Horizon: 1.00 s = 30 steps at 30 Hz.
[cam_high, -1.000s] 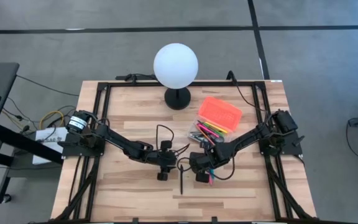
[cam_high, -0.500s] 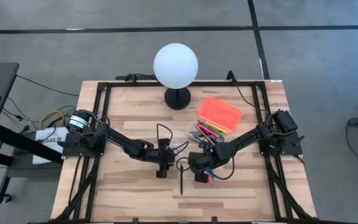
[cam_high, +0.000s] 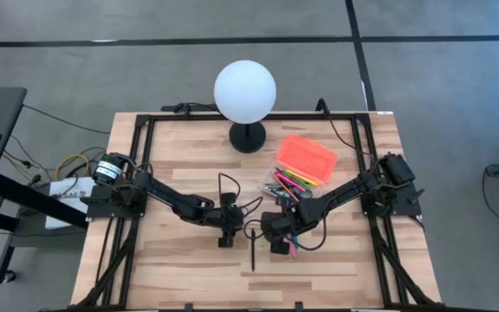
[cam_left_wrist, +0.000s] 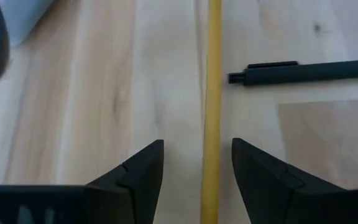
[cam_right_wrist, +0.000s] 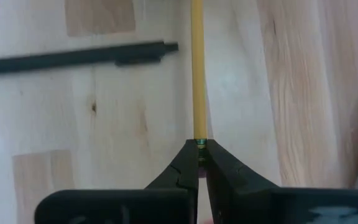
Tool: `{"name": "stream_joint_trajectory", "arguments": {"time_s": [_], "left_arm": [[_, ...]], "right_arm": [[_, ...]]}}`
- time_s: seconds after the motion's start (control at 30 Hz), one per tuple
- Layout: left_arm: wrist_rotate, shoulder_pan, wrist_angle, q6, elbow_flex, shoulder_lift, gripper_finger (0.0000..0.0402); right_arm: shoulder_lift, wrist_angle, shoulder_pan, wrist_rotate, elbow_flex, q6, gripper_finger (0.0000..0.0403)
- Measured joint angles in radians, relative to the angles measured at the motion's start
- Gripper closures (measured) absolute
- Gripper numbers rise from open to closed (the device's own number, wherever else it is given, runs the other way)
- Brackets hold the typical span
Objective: Pick & place school supplies into a supply box
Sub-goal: Put the yellow pencil into the orange supply box
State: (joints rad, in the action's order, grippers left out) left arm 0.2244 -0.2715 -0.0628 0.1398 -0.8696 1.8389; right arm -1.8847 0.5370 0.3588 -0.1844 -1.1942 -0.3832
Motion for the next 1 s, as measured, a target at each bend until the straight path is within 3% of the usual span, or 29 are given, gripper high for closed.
{"name": "stream_joint_trajectory", "arguments": {"time_s": [0.17, 0.6, 0.8, 1.0], "left_arm": [[0.075, -0.001, 0.030, 0.031, 0.000, -0.003, 0.0219], [0.083, -0.003, 0.322, 0.066, 0.003, -0.109, 0.0219], [0.071, -0.013, 0.456, 0.111, 0.003, -0.142, 0.0219], [0.077, -0.012, 0.460, 0.188, 0.023, -0.143, 0.0219]], "right_arm": [[0.000, 0.058, 0.001, 0.002, 0.000, -0.019, 0.0402], [0.001, 0.154, 0.021, 0.004, 0.000, -0.073, 0.0402], [0.049, 0.195, 0.020, -0.013, 0.000, -0.089, 0.0402], [0.139, 0.276, -0.001, -0.072, 0.000, -0.109, 0.0402]]}}
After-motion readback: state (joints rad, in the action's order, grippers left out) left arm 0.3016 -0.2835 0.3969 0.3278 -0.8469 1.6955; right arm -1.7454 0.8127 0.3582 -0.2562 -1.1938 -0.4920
